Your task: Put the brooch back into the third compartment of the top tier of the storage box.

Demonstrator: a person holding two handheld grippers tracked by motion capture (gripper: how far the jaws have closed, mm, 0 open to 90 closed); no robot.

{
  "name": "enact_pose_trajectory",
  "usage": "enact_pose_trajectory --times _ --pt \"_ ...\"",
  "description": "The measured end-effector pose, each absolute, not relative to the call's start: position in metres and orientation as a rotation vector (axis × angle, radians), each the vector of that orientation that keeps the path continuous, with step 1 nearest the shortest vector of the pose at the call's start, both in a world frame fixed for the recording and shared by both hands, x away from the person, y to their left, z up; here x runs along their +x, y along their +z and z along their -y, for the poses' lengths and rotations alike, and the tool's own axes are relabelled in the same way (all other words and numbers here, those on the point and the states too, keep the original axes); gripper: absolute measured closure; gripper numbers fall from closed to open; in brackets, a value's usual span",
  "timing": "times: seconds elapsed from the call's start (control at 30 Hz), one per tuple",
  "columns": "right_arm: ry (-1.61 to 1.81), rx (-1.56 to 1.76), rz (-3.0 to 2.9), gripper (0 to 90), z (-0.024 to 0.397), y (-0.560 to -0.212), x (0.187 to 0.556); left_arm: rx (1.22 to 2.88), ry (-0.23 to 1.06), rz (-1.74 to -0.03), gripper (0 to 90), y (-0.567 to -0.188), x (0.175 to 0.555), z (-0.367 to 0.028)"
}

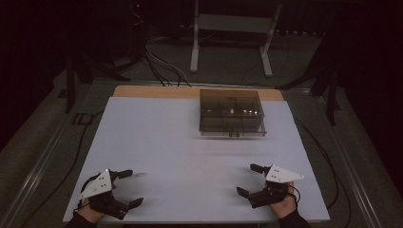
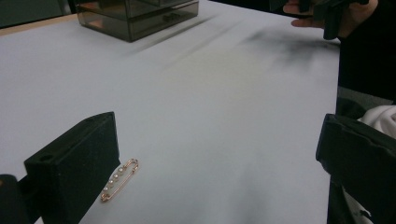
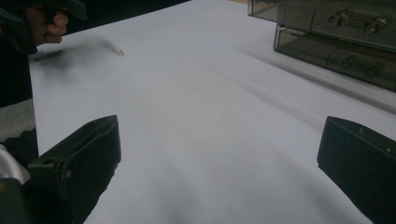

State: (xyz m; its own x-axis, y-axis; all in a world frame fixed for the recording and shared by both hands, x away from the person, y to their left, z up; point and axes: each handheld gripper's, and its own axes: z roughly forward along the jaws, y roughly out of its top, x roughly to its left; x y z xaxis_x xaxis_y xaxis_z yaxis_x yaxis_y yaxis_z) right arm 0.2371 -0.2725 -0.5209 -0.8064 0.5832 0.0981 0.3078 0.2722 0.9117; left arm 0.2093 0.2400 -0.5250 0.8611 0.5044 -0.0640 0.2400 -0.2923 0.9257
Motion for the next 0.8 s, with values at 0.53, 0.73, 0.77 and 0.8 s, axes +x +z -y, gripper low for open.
enact_pose_trajectory --times 0.53,0.73,0.77,0.8 --pt "1.546 0.835 -2.289 0.0 0.272 -0.520 0.237 1.945 0.246 -0.524 0.5 -0.527 0.209 -0.238" --pt "1.567 0.829 -2.272 0.0 0.271 -0.518 0.236 1.964 0.202 -0.458 0.5 -0.517 0.204 -0.231" --pt "1.573 0.828 -2.270 0.0 0.271 -0.518 0.236 1.959 0.192 -0.458 0.5 -0.515 0.204 -0.230" --pt "1.576 0.833 -2.269 0.0 0.272 -0.517 0.235 1.957 0.189 -0.453 0.5 -0.513 0.204 -0.229"
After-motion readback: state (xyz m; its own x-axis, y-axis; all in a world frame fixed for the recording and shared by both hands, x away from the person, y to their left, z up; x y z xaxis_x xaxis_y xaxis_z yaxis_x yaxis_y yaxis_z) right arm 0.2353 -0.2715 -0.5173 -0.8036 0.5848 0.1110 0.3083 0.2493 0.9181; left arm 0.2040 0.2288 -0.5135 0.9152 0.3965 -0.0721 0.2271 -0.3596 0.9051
